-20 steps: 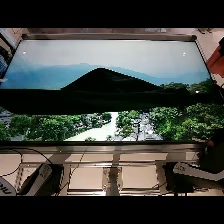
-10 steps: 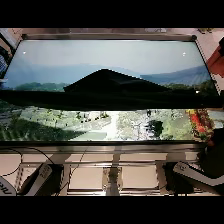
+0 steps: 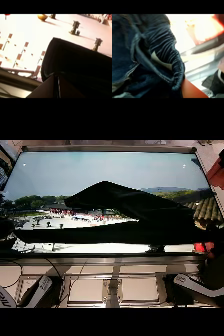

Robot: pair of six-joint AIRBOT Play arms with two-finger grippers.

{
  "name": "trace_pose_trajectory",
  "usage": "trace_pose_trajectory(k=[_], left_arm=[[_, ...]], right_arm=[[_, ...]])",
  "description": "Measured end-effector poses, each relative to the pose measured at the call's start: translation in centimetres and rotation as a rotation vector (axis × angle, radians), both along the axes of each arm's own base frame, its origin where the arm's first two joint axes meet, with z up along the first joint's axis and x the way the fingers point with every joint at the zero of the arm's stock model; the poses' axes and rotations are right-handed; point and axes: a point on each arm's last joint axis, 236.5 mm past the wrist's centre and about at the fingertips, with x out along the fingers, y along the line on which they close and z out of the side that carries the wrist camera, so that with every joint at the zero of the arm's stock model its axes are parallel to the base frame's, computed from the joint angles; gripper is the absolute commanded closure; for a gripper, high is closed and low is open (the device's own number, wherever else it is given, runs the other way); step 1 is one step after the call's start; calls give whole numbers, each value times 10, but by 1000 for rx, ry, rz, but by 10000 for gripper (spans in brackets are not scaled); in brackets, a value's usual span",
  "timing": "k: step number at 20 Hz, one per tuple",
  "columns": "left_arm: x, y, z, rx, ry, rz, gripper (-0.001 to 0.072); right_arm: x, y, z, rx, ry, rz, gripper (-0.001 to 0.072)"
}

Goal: Fold the clothes and pants, and hang the long-sleeved shirts on hangers.

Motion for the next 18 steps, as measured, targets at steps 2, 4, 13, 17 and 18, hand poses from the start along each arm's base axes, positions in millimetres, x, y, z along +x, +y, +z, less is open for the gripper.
trace_pose_trajectory(k=[2, 4, 13, 17, 18], left_arm=[[-15, -5, -21, -20, 63, 4, 685], [-30, -8, -39, -27, 128, 2, 685], [11, 5, 12, 11, -53, 22, 398], [86, -27, 93, -50, -400, -60, 398], [105, -44, 107, -80, -465, -100, 398]], right_arm=[[-17, 0, -16, 15, 29, -61, 686], [-29, -5, -25, 14, 42, -122, 659], [-13, -43, 9, -106, -65, -211, 53], [27, -56, 54, -130, -230, -241, 53], [40, -53, 64, -115, -279, -230, 54]])
